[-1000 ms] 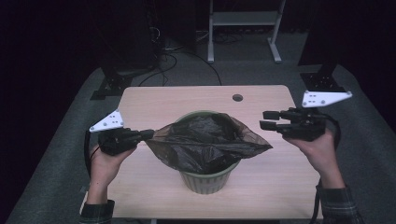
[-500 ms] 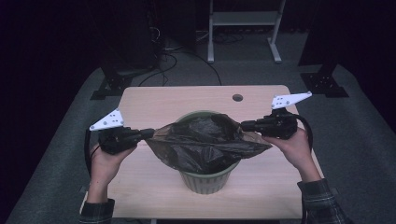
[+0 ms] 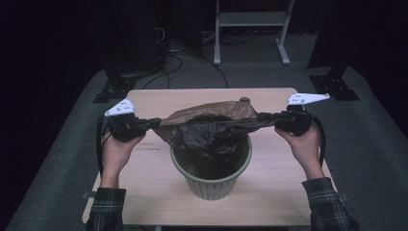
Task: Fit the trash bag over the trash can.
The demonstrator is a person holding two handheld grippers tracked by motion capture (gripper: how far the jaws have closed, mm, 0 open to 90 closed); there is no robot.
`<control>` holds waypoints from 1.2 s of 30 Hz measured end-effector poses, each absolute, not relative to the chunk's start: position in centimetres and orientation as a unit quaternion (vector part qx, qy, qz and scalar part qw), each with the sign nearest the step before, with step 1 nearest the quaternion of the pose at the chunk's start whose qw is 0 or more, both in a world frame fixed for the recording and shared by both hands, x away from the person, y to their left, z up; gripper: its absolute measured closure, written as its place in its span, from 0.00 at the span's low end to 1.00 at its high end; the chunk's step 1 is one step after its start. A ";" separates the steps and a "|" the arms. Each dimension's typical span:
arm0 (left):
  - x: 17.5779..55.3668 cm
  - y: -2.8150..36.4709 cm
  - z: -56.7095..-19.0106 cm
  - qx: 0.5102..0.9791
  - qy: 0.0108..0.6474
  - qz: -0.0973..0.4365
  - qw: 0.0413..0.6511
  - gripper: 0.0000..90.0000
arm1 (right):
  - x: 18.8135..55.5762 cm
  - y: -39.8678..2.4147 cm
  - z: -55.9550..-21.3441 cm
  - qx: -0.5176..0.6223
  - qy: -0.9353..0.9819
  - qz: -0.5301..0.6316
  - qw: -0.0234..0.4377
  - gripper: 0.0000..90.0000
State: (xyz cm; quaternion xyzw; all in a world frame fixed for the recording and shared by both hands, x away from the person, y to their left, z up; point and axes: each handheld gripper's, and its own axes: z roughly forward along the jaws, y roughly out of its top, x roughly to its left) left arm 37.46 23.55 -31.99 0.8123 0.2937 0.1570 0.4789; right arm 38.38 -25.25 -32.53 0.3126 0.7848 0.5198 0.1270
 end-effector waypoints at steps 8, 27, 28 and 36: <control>37.9 23.2 -34.2 0.825 0.303 0.142 0.456 1.00 | 38.8 -25.0 -36.0 0.327 0.809 0.478 0.096 1.00; 36.8 23.5 -34.7 0.830 0.299 0.130 0.453 1.00 | 36.8 -28.4 -35.0 0.336 0.783 0.513 0.104 0.80; 36.8 23.5 -34.5 0.831 0.298 0.131 0.452 1.00 | 36.6 -28.9 -33.8 0.331 0.778 0.522 0.113 0.77; 36.8 23.3 -34.4 0.831 0.296 0.130 0.452 1.00 | 35.9 -28.0 -28.0 0.283 0.763 0.564 0.138 0.63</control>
